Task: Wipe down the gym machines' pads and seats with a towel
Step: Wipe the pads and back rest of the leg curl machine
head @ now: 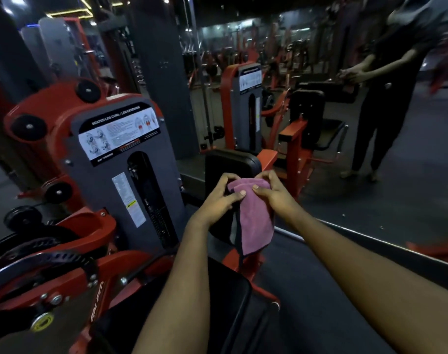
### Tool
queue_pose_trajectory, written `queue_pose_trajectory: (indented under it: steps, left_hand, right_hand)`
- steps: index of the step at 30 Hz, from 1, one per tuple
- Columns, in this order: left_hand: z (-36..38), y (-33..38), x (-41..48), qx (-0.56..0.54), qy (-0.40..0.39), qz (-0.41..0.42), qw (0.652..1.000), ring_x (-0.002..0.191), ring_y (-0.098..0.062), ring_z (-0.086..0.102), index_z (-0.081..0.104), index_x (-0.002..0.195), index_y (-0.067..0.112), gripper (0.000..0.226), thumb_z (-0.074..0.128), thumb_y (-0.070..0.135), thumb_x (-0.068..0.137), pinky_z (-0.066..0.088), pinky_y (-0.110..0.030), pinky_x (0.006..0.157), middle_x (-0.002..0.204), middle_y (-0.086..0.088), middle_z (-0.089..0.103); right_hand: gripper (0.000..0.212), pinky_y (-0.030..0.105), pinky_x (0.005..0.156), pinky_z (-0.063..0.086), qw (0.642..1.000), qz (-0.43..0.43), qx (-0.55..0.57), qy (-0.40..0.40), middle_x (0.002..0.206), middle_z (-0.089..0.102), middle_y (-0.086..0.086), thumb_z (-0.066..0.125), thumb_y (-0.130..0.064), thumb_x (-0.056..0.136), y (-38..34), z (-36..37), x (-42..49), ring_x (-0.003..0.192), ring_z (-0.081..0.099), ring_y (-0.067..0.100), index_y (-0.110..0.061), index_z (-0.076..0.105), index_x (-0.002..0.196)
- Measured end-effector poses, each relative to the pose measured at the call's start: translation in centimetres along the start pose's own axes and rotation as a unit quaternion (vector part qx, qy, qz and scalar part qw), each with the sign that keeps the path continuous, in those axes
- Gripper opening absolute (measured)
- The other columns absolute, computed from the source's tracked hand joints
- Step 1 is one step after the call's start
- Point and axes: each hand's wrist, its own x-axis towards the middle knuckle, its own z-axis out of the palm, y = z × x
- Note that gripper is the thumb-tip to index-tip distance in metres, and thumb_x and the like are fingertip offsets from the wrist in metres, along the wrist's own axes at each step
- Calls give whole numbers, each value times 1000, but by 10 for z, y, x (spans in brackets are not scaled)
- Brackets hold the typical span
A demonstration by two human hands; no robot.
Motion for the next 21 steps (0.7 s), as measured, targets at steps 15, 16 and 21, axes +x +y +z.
queue_pose_trajectory:
  steps: [15, 16, 21]
  left_hand:
    - [79, 54, -134, 106, 65, 75, 989, 75, -8, 59, 57, 94, 20, 31, 77, 41, 86, 49, -27, 72, 87, -2, 68]
    - [81, 58, -141, 95, 54, 80, 991, 75, -8, 59, 58, 94, 20, 29, 77, 41, 86, 50, -29, 73, 87, -1, 68]
    - [88, 70, -170, 61, -23, 82, 994, 72, -14, 63, 62, 96, 25, 19, 69, 42, 91, 57, -41, 63, 84, 2, 64]
  right_hand:
    - [29, 30, 76, 54, 997, 70, 36, 6, 116, 62, 9, 68, -5, 93, -37, -19, -193, 98, 63, 17, -12, 59, 119]
    - [33, 31, 76, 55, 997, 69, 36, -2, 115, 62, 6, 70, -7, 92, -39, -20, -204, 96, 64, 16, -15, 58, 122]
    - [47, 28, 77, 57, 999, 40, 9, 26, 117, 67, 0, 84, -21, 84, -50, -21, -251, 94, 67, 13, -27, 59, 123]
